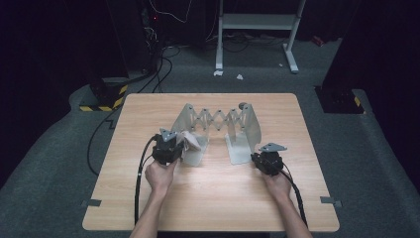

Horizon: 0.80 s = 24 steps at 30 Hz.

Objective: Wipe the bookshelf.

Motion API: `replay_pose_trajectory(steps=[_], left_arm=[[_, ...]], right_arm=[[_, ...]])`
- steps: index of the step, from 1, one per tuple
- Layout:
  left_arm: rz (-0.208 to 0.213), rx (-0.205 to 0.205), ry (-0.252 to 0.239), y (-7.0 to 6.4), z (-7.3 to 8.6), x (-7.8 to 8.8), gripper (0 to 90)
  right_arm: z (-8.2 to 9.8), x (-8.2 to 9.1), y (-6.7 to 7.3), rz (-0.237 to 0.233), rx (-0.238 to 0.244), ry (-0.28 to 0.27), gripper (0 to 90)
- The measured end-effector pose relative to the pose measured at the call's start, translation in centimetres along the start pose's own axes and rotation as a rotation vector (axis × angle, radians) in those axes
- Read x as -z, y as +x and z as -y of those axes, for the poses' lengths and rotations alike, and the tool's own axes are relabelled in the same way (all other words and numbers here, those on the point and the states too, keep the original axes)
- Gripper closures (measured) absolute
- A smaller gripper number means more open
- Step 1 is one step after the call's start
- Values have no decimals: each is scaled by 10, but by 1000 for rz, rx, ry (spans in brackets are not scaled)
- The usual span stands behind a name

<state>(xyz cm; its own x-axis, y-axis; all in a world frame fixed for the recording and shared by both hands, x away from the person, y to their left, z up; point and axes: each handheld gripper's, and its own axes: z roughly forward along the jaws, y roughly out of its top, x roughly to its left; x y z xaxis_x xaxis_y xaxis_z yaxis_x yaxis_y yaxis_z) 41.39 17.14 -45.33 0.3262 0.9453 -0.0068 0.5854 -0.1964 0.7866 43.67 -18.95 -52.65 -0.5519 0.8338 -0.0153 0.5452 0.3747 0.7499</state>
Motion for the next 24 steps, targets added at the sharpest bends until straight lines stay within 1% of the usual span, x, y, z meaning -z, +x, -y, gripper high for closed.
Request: replay_pose_trajectory(steps=[3,9,14,17,21,24], left_arm=[[8,8,-4,2,-1,3,735],[9,12,-6,2,-3,7,734],[10,14,-21,2,-4,15,734],[10,8,-25,2,-8,20,734],[9,4,-43,2,-14,28,734],[10,0,-54,0,-19,31,734]], right_arm=[[0,0,0,-1,0,0,815],[0,0,0,0,0,0,815],[0,0,0,0,0,0,815],[0,0,0,0,0,0,815],[0,0,0,-1,0,0,815],[0,0,0,-1,-1,0,815]])
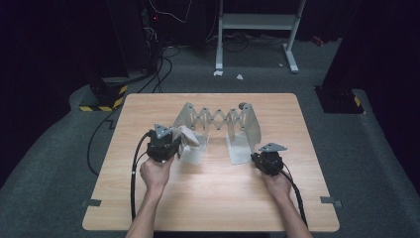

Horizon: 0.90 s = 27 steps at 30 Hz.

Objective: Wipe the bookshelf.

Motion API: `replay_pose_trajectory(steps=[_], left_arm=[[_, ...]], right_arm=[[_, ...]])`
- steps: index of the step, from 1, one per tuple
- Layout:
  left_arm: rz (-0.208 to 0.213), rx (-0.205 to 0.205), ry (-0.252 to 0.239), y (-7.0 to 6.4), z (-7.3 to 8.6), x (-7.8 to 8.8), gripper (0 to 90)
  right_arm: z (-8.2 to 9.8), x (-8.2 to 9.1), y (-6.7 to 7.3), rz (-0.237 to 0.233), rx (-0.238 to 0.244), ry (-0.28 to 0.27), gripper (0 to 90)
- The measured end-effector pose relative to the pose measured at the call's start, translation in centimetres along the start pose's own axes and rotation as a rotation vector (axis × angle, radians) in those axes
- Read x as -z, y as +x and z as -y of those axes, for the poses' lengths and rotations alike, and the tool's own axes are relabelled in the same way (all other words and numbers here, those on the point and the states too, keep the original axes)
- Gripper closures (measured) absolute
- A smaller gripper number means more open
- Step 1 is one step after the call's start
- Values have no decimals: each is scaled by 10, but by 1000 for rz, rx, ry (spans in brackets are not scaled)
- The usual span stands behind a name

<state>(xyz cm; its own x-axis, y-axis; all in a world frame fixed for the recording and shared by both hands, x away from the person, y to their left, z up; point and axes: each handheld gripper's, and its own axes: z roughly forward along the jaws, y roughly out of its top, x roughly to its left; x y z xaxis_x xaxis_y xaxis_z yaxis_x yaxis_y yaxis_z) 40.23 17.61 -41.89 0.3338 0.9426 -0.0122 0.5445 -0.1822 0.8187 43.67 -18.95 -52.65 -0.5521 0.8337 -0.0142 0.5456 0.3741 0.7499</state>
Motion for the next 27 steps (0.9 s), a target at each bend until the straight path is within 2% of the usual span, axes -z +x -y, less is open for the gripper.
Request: replay_pose_trajectory(steps=[9,17,22,27], left_arm=[[-4,-11,-9,-2,-10,2,734],[9,-30,-9,-8,-18,-1,734],[16,-14,12,-8,-18,-14,734],[3,-13,20,-7,-17,-21,734]], right_arm=[[0,0,0,1,0,0,815],[0,0,0,1,2,0,815],[0,0,0,0,2,0,815],[0,0,0,0,1,0,815]])
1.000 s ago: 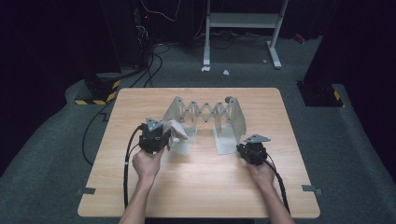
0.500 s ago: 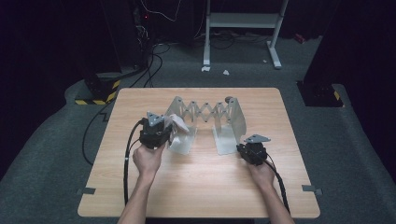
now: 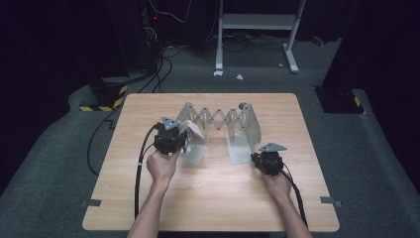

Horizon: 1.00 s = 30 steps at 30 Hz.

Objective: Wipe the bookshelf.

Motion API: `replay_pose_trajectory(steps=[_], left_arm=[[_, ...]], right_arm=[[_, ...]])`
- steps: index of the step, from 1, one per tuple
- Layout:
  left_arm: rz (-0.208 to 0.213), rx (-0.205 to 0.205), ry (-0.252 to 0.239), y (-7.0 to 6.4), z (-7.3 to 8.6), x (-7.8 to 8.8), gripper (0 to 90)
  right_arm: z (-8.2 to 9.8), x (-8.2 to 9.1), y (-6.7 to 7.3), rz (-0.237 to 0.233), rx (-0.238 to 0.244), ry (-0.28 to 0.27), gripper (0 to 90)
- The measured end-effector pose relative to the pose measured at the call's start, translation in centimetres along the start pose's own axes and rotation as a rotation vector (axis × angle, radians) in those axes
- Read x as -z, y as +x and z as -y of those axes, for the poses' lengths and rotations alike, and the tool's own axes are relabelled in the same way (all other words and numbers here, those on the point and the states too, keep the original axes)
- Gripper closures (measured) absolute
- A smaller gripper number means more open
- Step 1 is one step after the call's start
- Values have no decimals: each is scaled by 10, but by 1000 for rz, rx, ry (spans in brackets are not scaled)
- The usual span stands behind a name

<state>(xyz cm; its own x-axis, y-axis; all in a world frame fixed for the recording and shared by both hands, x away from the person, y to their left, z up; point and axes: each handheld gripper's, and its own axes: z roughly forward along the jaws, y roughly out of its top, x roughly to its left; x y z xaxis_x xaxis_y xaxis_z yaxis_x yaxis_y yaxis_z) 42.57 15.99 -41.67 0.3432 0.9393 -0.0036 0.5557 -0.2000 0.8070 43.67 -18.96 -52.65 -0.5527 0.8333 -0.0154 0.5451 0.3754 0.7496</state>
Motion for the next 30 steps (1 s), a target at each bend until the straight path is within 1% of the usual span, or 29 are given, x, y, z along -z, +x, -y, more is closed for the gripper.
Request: replay_pose_trajectory(steps=[2,5,7,13,14,17,19,20,21,22,25,28,30], left_arm=[[-11,5,5,1,1,-5,734],[-17,5,5,2,1,-8,734],[-27,-3,7,0,2,-11,734],[-27,-14,24,-2,4,-21,734],[-32,-18,22,-3,4,-21,734],[-31,-14,18,-3,4,-22,734],[-30,-19,25,-3,5,-23,734],[-26,-26,40,-4,7,-27,734],[-26,-26,40,-4,7,-27,734],[-17,-21,57,-4,10,-32,734],[-14,-11,72,-4,15,-39,734],[-14,-17,82,-4,16,-41,735],[-14,-14,75,-4,15,-41,735]], right_arm=[[0,0,0,0,0,0,815],[0,0,0,0,0,0,815],[0,0,0,0,0,0,815],[0,0,0,0,0,0,815],[0,0,0,0,0,0,815],[0,0,0,0,0,0,815],[0,0,0,0,0,0,815],[0,0,0,0,0,0,815],[0,0,0,0,0,0,815],[0,0,0,0,0,0,815],[0,0,0,0,-1,0,815],[0,0,0,0,-1,0,815],[0,0,0,0,-1,0,815]])
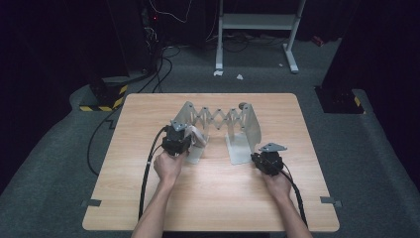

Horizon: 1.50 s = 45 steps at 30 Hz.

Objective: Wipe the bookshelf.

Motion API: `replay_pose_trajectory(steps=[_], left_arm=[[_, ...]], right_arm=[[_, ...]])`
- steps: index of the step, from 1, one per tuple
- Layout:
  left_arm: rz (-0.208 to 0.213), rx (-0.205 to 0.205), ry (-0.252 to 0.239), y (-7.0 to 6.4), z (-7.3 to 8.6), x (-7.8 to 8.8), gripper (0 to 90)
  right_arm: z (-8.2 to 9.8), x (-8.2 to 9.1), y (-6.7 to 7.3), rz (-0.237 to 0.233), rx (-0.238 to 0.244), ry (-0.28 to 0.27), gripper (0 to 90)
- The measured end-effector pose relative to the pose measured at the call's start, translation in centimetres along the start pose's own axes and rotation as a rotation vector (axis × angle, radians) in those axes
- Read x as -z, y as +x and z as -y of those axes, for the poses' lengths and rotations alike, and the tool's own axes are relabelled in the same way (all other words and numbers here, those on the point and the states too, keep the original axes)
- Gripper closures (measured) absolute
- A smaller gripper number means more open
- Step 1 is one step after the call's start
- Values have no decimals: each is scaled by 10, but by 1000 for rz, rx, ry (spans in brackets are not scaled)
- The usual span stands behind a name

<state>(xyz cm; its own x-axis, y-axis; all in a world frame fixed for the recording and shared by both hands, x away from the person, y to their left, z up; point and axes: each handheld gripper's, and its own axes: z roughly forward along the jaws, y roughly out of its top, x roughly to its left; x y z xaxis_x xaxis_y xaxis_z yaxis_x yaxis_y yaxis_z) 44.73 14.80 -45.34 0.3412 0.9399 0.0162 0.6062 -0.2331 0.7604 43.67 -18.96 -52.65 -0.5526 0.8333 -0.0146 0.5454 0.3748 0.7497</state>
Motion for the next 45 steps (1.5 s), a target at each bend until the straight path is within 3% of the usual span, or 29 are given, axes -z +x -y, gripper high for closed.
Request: replay_pose_trajectory(steps=[3,18,28,45], left_arm=[[-23,-16,-10,-1,-2,3,734],[-15,-1,-81,4,-29,20,735],[-45,-13,-86,7,-36,18,735],[-8,4,-1,6,-17,-16,735]], right_arm=[[0,0,0,0,0,0,815],[0,0,0,-1,0,0,815],[0,0,0,-1,-1,0,815],[0,0,0,-3,-7,1,815]])
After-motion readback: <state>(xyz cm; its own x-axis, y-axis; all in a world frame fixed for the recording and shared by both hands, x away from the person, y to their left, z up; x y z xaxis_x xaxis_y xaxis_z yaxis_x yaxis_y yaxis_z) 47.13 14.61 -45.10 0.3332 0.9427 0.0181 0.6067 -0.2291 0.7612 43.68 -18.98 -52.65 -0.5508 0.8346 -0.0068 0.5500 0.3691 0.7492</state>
